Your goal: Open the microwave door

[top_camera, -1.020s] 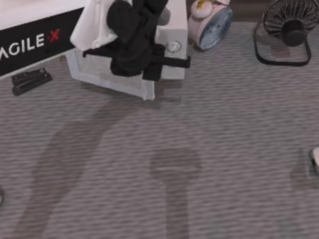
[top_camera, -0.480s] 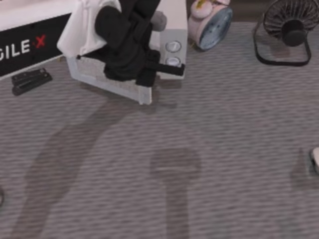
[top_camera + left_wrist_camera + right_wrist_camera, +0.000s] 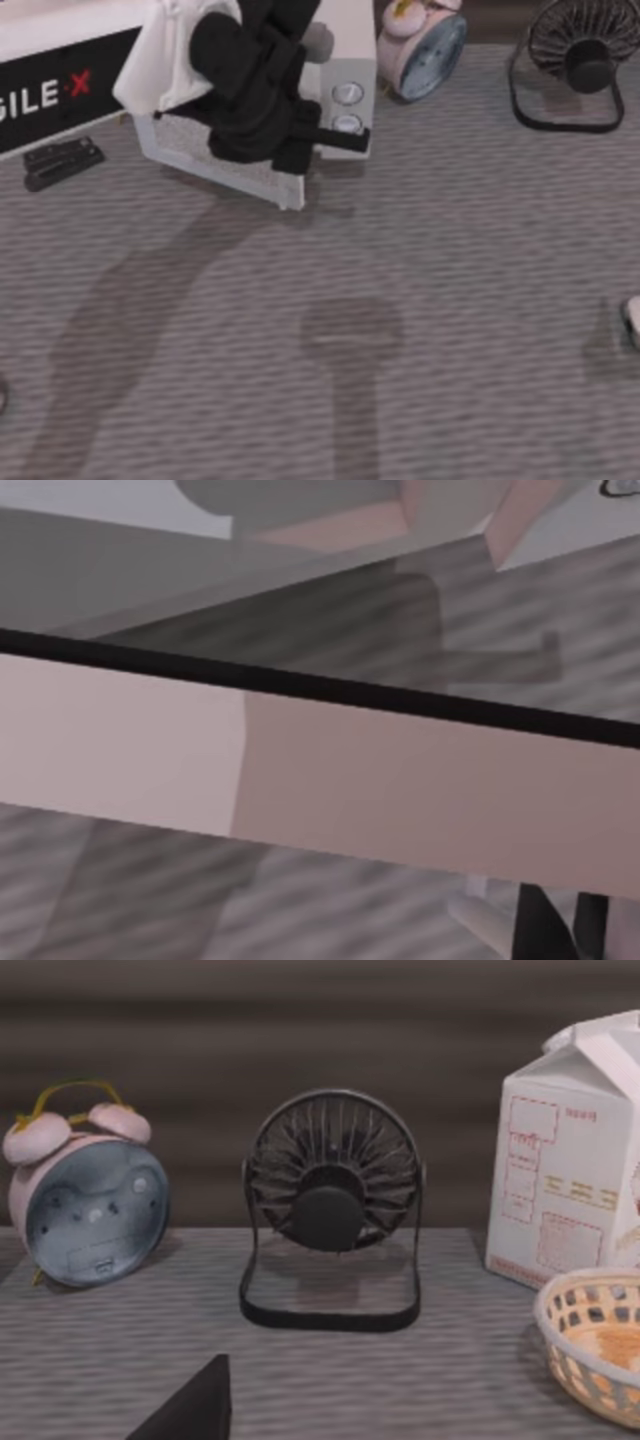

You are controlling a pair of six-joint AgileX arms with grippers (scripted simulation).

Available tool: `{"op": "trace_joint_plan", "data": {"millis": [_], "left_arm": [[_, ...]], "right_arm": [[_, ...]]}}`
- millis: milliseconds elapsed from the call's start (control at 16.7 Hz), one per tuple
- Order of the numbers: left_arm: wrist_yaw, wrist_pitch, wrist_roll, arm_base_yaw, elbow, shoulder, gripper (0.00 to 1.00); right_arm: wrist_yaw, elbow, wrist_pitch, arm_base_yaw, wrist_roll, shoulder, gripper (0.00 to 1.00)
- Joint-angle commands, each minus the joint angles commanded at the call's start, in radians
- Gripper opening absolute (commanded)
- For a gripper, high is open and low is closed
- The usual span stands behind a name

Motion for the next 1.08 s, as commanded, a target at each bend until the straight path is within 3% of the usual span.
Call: {"op": "trace_joint_plan", "data": {"millis": [780, 1080], "left_arm": [[0.0, 0.0, 0.0, 0.0, 0.0, 0.0, 0.0], [0.027, 0.014, 0.039, 0.006, -0.037, -0.027, 0.0]], "right_arm": [[0.0, 0.0, 0.0, 0.0, 0.0, 0.0, 1.0], [0.0, 0.0, 0.0, 0.0, 0.0, 0.0, 1.0]]}}
